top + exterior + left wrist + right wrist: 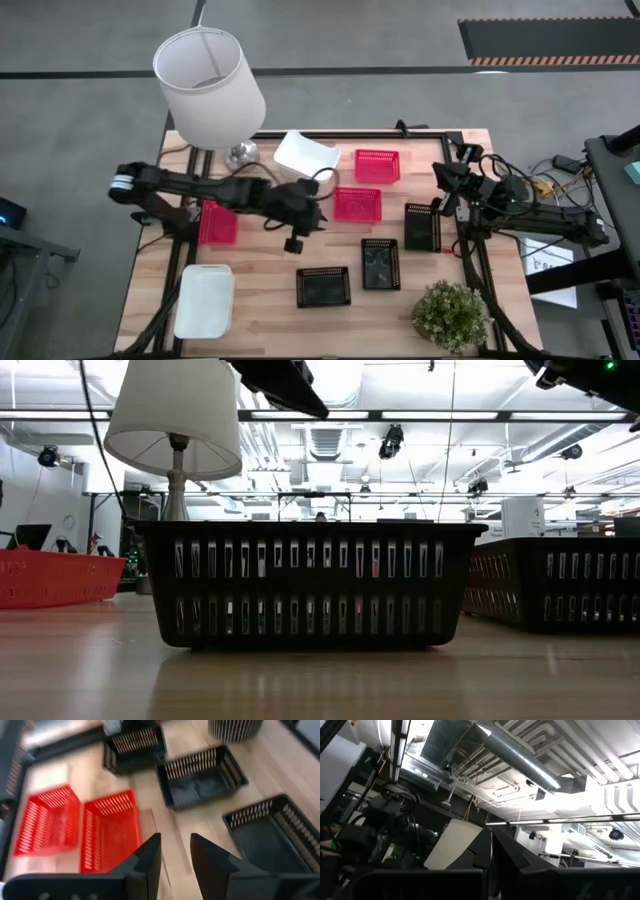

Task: Stack baskets by color
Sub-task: Stack the bottom right red bin on top of the top red bin

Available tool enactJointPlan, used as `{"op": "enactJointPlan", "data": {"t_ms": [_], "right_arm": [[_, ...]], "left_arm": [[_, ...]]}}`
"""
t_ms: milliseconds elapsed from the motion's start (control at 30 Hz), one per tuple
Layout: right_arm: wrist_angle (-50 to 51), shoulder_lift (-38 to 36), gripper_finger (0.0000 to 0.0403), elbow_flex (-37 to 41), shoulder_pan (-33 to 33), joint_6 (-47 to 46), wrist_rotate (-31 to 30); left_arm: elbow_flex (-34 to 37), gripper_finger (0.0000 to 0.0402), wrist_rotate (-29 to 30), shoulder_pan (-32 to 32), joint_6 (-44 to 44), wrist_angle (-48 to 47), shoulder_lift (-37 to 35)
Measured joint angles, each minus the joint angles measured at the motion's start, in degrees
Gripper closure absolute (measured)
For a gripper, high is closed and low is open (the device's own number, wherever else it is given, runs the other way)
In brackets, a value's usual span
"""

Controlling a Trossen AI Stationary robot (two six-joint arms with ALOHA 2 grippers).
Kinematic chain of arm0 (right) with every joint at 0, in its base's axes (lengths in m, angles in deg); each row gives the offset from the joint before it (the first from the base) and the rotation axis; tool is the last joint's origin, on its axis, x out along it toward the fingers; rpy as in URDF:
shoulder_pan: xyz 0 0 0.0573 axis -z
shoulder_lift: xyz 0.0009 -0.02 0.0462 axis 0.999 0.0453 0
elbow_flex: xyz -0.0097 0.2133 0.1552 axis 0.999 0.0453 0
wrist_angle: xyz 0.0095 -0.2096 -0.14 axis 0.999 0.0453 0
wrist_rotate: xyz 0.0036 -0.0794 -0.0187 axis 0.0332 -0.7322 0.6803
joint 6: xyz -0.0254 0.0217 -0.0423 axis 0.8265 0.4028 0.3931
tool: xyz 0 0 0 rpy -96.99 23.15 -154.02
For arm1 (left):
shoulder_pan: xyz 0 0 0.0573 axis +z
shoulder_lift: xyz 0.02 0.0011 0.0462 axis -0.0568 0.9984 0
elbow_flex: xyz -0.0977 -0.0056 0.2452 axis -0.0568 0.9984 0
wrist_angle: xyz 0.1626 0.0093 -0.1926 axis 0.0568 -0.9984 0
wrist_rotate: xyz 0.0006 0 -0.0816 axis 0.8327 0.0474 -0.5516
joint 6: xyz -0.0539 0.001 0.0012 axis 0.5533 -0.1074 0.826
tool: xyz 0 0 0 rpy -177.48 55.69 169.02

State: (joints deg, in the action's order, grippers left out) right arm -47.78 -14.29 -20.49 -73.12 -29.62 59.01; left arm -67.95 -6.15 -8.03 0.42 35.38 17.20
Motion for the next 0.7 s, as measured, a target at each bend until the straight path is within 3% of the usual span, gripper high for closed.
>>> {"op": "enactJointPlan", "data": {"t_ms": [300, 500, 700], "right_arm": [[3.09, 9.76, 0.0394, -7.23, -0.01, -9.29, 1.89], [15.56, 18.17, 0.0394, -14.71, -0.65, -12.92, 12.74], [17.42, 26.97, 0.0394, -17.88, -3.88, -18.15, 12.97]], "left_arm": [[16.51, 0.0313, 6.32, -0.33, -3.27, 22.29, -11.12], [23.49, 0.0314, 6.62, -0.31, -2.94, 25.61, -16.81], [27.89, 0.0314, 6.61, -0.31, -2.99, 25.99, -21.97]]}}
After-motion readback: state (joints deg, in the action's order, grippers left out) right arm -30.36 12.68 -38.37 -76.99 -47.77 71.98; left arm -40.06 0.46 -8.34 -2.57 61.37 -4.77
